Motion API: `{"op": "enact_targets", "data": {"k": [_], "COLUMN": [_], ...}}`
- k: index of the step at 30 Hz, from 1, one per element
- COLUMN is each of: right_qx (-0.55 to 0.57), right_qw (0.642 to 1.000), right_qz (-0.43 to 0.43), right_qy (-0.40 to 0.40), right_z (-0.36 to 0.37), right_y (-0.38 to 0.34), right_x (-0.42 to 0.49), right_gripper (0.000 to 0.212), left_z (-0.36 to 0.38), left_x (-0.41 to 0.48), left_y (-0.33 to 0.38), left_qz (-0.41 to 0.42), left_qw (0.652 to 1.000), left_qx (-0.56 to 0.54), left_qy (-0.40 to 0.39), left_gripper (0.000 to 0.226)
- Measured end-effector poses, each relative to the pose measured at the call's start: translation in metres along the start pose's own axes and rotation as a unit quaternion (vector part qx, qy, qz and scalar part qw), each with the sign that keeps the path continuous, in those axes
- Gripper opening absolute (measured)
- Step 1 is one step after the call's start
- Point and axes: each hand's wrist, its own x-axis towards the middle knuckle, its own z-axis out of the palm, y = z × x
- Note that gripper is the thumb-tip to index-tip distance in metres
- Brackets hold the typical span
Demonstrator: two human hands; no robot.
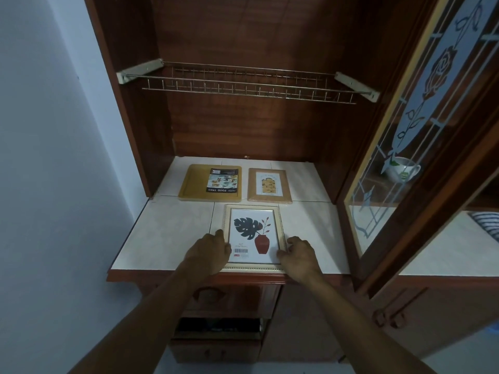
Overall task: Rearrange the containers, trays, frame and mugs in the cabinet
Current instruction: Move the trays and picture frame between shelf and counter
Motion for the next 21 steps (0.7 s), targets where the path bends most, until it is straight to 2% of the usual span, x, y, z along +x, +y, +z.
{"op": "enact_targets", "data": {"k": [10, 21], "right_qx": [-0.026, -0.067], "right_qw": [0.999, 0.994], "right_qz": [-0.018, -0.085], "right_qy": [-0.006, 0.01], "right_z": [-0.011, -0.029], "right_y": [-0.011, -0.032], "right_x": [-0.017, -0.048], "right_gripper": [0.053, 0.061], "left_z": [-0.014, -0.032], "left_x": [-0.012, -0.033], "left_y": [-0.001, 0.014], "left_qz": [-0.016, 0.049], "left_qw": [1.0, 0.997], "left_qx": [0.014, -0.032], "left_qy": [0.023, 0.05], "left_gripper": [0.042, 0.054]}}
